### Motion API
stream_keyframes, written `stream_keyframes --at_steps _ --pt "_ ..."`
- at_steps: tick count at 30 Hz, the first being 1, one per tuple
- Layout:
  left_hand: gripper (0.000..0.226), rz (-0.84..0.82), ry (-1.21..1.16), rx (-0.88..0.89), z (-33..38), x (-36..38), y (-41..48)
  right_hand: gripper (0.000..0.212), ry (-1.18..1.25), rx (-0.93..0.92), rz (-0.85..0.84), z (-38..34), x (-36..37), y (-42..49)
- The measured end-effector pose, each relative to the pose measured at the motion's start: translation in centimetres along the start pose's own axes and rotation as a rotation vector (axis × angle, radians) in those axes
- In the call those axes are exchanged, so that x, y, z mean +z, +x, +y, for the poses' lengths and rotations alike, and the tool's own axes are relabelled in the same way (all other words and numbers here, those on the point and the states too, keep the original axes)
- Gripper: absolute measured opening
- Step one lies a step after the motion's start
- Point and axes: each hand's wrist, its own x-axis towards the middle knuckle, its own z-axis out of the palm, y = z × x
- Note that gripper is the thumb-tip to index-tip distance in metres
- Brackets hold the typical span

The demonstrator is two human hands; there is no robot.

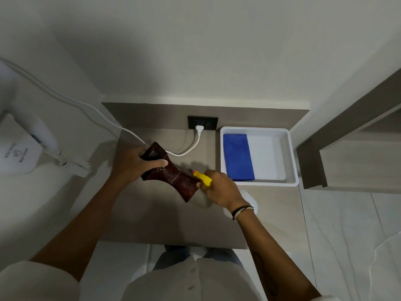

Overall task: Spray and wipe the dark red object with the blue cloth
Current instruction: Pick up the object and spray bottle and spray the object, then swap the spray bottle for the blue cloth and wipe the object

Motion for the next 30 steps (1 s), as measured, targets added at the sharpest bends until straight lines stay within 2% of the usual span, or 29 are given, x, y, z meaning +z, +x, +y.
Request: stream_keyframes --at_steps 3,5,8,11,16,24,30 --pt "0.041 -0.015 0.124 0.109 1.0 -0.3 0.1 0.023 0.117 0.007 0.083 1.1 -3.0 0.2" --pt "0.059 -0.027 0.25 0.159 1.4 -0.4 0.5 0.027 0.148 -0.018 0.142 2.1 -5.7 0.0" --pt "0.092 -0.008 0.418 0.225 2.4 -0.3 0.8 0.049 0.077 -0.059 0.251 4.0 -9.7 -0.1" --pt "0.112 -0.037 0.51 0.265 3.0 -0.1 0.6 0.066 0.124 0.022 0.403 6.3 -12.1 0.4" --pt "0.116 -0.047 0.593 0.325 3.2 0.9 -0.1 0.057 0.232 0.154 0.603 10.2 -13.3 2.3" --pt "0.12 -0.087 0.617 0.34 2.8 1.8 -1.0 0.054 0.22 0.292 0.618 13.6 -12.4 3.7" --pt "0.12 -0.093 0.597 0.344 2.4 2.0 -1.2 0.072 0.287 0.296 0.655 14.3 -12.6 3.3"
